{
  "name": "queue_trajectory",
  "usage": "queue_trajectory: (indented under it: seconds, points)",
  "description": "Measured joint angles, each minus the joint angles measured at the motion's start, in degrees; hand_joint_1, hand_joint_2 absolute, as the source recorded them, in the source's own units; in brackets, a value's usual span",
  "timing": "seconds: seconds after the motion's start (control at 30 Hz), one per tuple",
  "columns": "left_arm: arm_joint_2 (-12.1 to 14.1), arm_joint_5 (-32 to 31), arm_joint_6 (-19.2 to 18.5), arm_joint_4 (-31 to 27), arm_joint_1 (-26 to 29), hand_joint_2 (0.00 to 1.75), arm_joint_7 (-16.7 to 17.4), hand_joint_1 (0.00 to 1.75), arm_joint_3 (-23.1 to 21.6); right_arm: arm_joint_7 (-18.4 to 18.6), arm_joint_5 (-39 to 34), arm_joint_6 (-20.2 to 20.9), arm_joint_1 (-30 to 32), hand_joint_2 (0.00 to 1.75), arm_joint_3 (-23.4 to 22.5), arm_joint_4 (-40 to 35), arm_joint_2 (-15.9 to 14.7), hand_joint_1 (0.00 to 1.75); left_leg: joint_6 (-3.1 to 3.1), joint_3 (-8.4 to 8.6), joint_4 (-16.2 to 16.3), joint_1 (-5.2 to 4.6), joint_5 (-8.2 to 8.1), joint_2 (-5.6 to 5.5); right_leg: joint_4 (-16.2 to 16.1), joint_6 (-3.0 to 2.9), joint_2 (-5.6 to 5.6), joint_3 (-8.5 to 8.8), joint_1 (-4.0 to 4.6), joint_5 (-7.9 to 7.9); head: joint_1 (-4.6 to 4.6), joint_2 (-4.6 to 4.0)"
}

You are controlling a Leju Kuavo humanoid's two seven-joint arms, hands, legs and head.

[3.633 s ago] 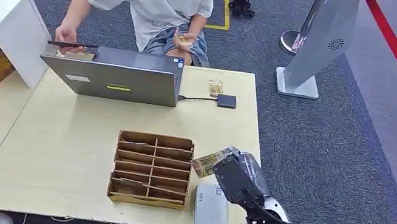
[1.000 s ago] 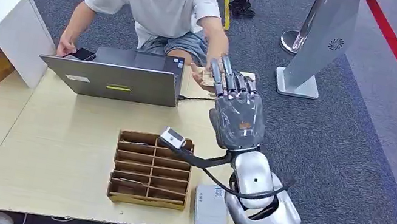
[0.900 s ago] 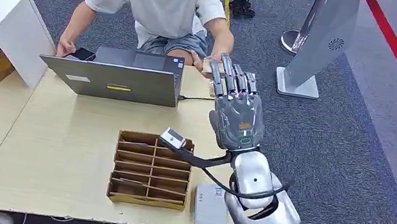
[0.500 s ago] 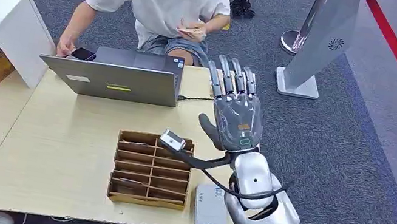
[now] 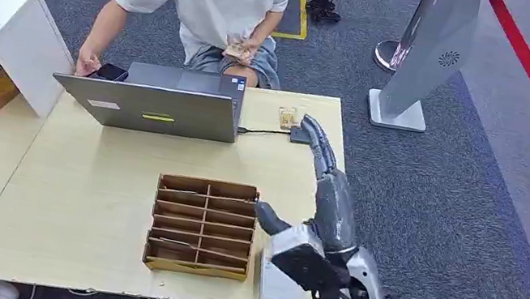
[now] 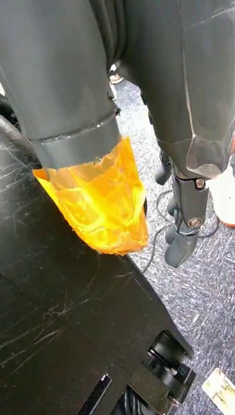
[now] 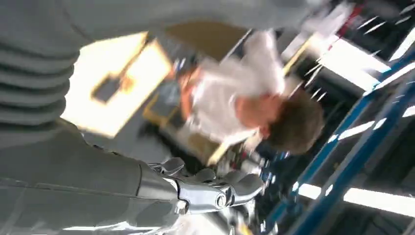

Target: Pass the card to the sensor for recognition and then transmit it.

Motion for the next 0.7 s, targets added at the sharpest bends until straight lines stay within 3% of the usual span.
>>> queue_trajectory:
  seconds: [0.13, 0.3, 0.47, 0.7]
  points:
    - [0.2, 0.2, -0.7, 0.0, 0.0, 0.0, 0.5, 0.0, -0.4, -4.9, -11.0, 6.3, 3.4, 0.0, -3.5, -1.7, 0.3, 0.0, 0.0, 0.02, 0.0, 0.0, 0.01, 0.01, 0.0, 0.0, 0.01, 0.0, 0.0, 0.0, 0.0, 0.0]
    - [0.4, 0.3, -1.5, 0.0, -0.1, 0.0, 1.2, 0.0, -1.1, -6.9, -18.1, 11.6, 6.3, 0.0, -6.5, -2.6, 1.4, 0.0, -0.01, 0.03, 0.0, 0.01, 0.01, 0.02, 0.0, -0.01, 0.02, 0.0, 0.01, 0.01, -0.02, 0.0]
    - [0.4, 0.2, -1.7, 0.0, -0.5, 0.0, 2.0, 0.0, -1.6, -7.5, -18.6, 13.6, 7.2, 0.0, -6.8, -2.5, 1.8, 0.0, -0.01, 0.02, 0.0, 0.01, 0.01, 0.03, 0.0, -0.01, 0.03, 0.0, 0.01, 0.01, -0.02, 0.0]
    - [0.4, 0.2, -1.6, 0.0, -0.6, 0.0, 2.4, 0.0, -2.3, -7.0, -19.4, 13.0, 7.5, 0.0, -6.8, -1.5, 2.0, 0.0, -0.01, 0.02, 0.0, 0.01, 0.01, 0.03, 0.0, -0.01, 0.03, 0.0, 0.01, 0.01, -0.02, 0.0]
